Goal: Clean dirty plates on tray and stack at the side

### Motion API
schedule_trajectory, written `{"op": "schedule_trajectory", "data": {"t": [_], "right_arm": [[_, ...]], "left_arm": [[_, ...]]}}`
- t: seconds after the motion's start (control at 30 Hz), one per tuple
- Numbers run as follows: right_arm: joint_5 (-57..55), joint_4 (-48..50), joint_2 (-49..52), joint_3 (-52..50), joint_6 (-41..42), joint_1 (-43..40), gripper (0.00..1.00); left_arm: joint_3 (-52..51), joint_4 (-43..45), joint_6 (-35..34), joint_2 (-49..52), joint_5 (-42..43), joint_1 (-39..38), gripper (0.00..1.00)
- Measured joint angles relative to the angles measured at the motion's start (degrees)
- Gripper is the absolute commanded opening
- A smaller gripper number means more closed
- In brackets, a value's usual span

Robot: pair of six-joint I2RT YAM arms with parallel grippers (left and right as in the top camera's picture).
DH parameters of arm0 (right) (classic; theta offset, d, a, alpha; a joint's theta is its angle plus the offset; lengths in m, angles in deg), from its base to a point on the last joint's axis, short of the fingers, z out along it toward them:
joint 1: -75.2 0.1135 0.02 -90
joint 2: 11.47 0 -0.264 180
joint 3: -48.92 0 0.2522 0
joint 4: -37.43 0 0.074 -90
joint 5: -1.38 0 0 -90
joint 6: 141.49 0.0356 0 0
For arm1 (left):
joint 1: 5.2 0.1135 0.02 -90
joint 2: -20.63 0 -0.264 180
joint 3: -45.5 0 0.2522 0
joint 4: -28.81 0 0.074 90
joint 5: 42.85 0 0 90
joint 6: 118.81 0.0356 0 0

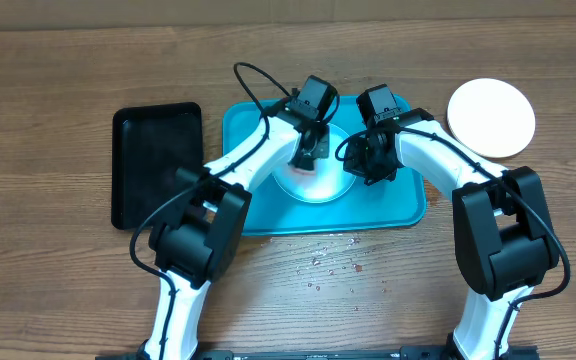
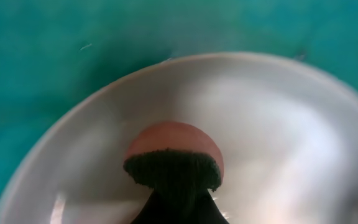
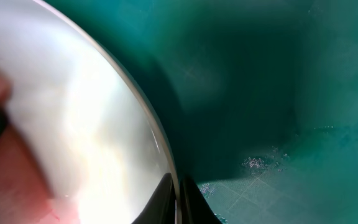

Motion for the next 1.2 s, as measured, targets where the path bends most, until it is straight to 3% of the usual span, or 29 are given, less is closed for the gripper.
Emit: {"op": "schedule_trajectory", "data": {"t": [0.27,0.77,1.2], "right_arm": [[0.02,0.11,0.0,0.0,0.02,0.0,0.04],[0.04,0.09,0.0,0.0,-0.02,0.0,0.04],[0.02,0.09,0.0,0.0,0.02,0.0,0.04]], "left_arm": [[1.07,-6.75,1.7,0.0,-0.15,2.54,0.04],[1.03,-1.44,1.9,0.57,-0.33,-4.96,0.04],[2.16,-4.2,0.79,1.42,-1.25,-1.75,0.04]]}}
